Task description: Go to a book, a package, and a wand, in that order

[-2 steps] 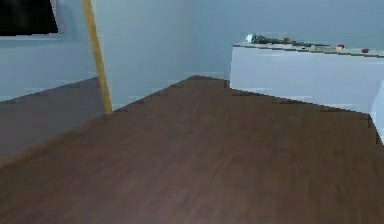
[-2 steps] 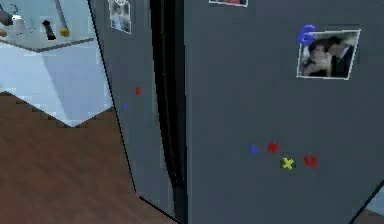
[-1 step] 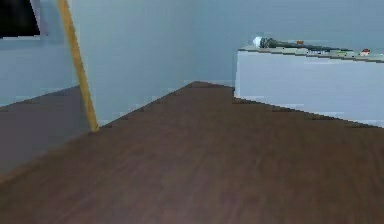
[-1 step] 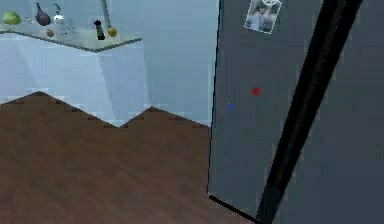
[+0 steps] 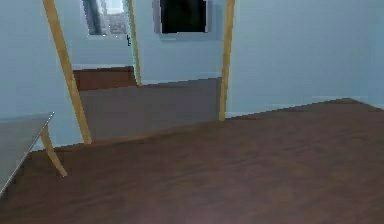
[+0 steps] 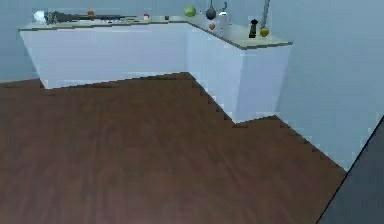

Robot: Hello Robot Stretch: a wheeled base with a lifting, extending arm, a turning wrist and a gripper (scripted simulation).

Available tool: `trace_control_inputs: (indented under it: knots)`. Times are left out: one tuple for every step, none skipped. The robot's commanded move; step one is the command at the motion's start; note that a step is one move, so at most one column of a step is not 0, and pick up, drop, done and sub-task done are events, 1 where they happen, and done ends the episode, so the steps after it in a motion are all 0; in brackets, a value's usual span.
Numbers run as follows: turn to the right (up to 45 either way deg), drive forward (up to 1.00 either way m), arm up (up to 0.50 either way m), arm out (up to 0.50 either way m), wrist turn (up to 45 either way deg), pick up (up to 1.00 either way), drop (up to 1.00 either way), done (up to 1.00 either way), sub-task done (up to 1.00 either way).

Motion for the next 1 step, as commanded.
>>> trace_control_inputs:
  knots:
    - [0.0, 1.00, 0.00, 0.00, 0.0, 0.00, 0.00, 0.00, 0.00]
